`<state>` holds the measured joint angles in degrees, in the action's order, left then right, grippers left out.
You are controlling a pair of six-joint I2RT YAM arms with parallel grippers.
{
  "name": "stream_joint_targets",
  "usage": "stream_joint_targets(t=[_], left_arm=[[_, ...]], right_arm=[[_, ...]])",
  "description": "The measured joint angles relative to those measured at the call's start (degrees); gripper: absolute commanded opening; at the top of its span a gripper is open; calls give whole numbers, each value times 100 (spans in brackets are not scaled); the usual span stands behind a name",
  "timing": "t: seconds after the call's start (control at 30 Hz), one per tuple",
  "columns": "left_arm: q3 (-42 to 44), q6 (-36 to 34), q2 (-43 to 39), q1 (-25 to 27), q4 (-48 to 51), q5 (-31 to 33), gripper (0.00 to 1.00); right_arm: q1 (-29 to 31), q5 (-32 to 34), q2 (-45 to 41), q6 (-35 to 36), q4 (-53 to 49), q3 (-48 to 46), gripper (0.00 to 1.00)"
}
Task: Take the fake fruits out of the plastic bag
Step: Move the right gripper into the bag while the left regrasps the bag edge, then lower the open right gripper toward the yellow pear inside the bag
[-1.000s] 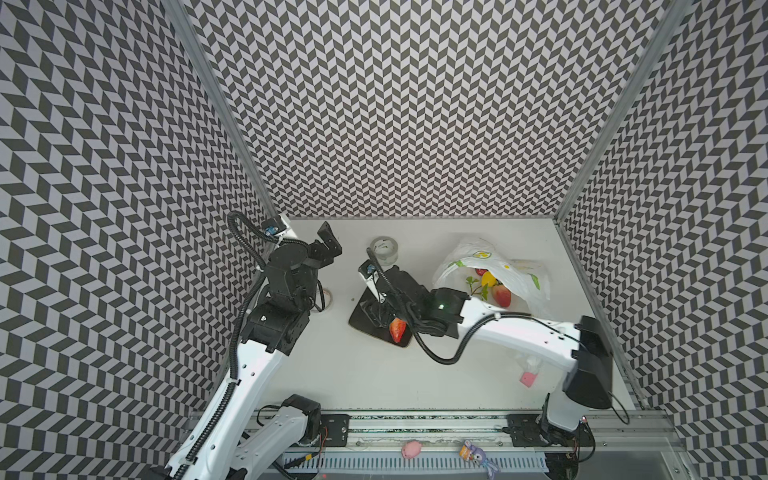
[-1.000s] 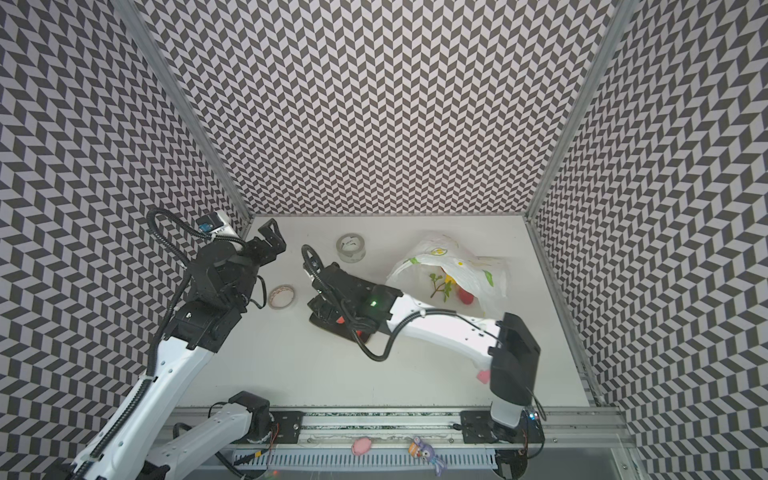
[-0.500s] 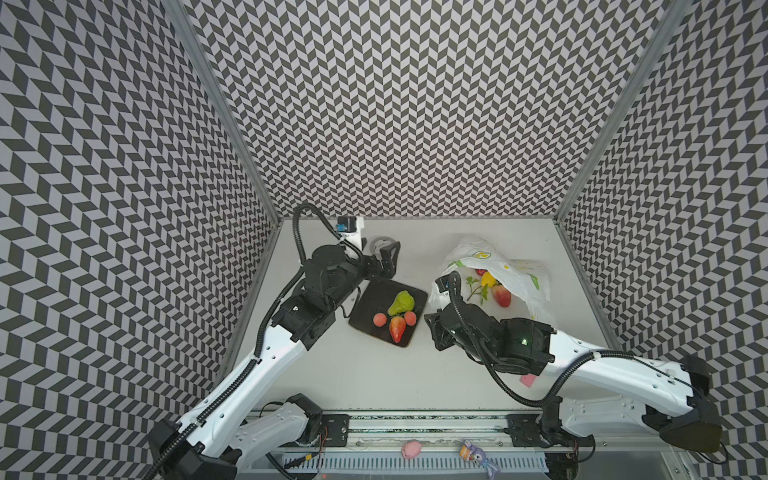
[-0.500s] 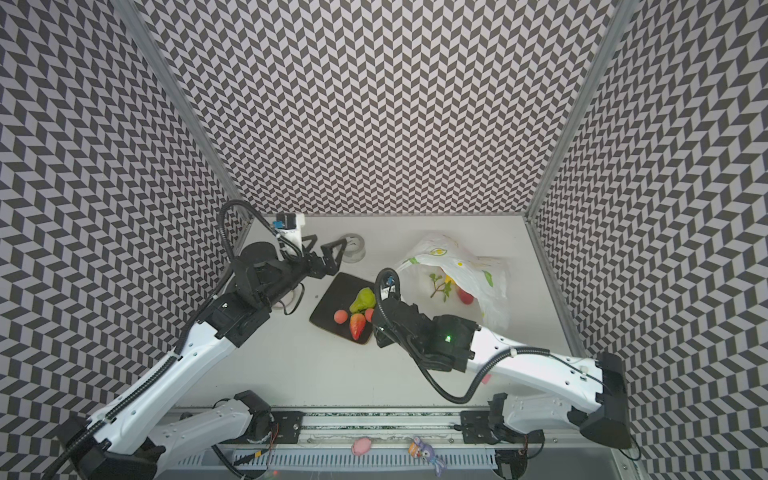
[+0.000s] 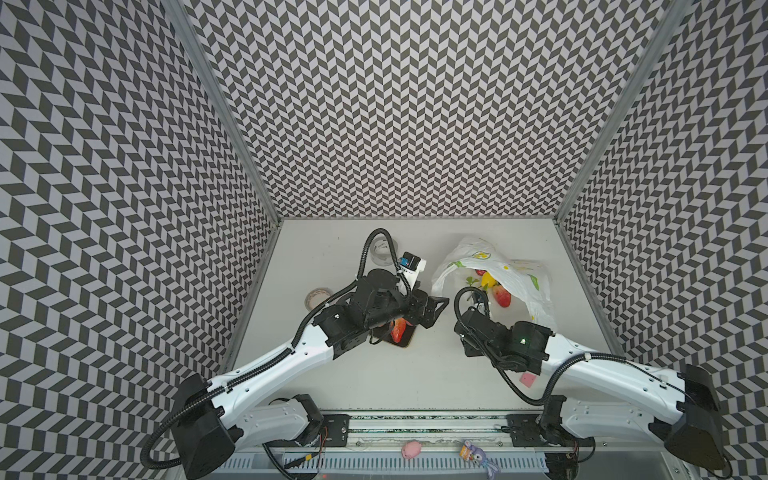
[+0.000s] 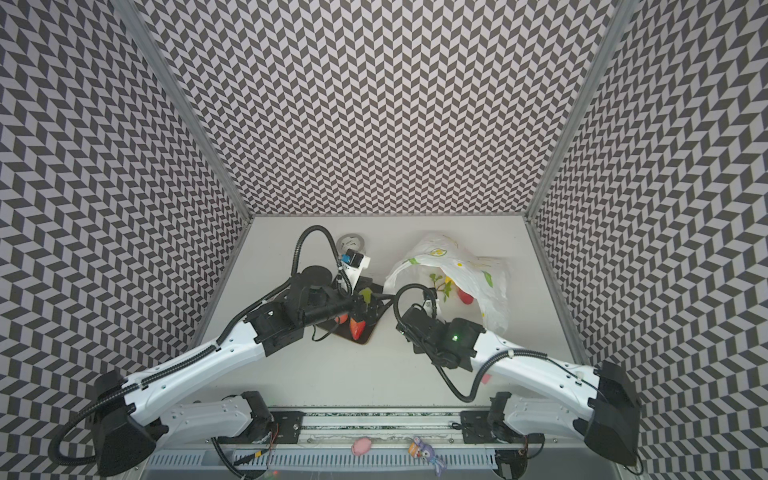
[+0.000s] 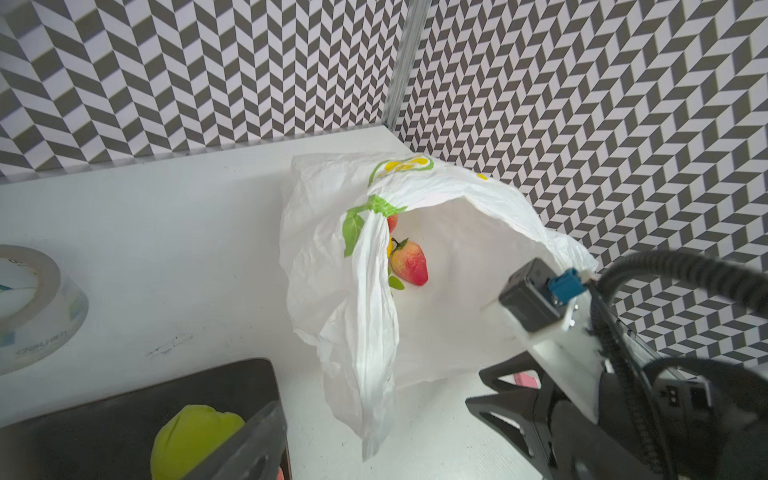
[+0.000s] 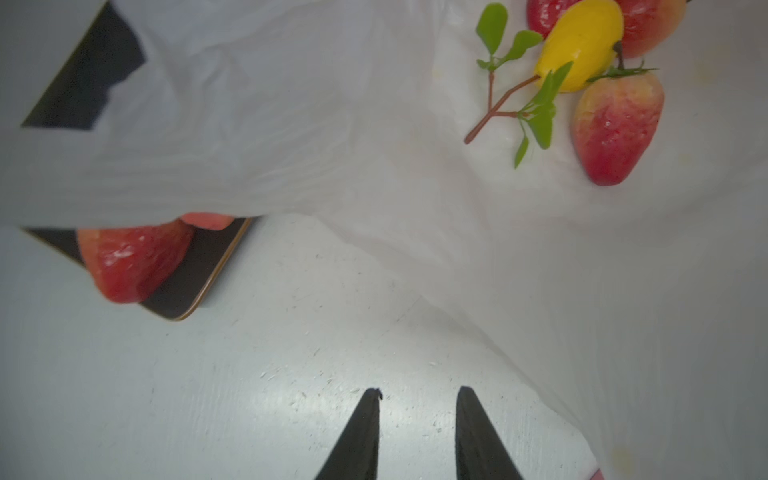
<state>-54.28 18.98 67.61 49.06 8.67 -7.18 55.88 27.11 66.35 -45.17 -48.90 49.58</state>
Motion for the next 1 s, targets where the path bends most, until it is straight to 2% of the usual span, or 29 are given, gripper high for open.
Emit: stream_joint_targets(t=[0.2, 0.33, 0.5, 0.63, 0.77, 1.0], left_arm=[[-13, 39, 568, -2, -28, 4, 69], [-22, 63, 861, -2, -116, -24, 46], [-26, 4, 931, -2, -273, -131, 23], [-31, -9, 946, -2, -369, -310, 8], [-33, -33, 973, 4, -420, -433, 0], [-35, -31, 973, 39, -501, -643, 0]], right_arm=[[-748, -116, 219, 529, 282, -83, 31], [-1008, -245, 511, 774, 516, -83, 30], [-1539, -461, 855, 870, 872, -85, 32], [-1910, -621, 1027, 754, 1300, -92, 38], [-2168, -750, 1150, 468, 1845, -151, 45], [-2555, -905, 1394, -175, 2767, -361, 53]])
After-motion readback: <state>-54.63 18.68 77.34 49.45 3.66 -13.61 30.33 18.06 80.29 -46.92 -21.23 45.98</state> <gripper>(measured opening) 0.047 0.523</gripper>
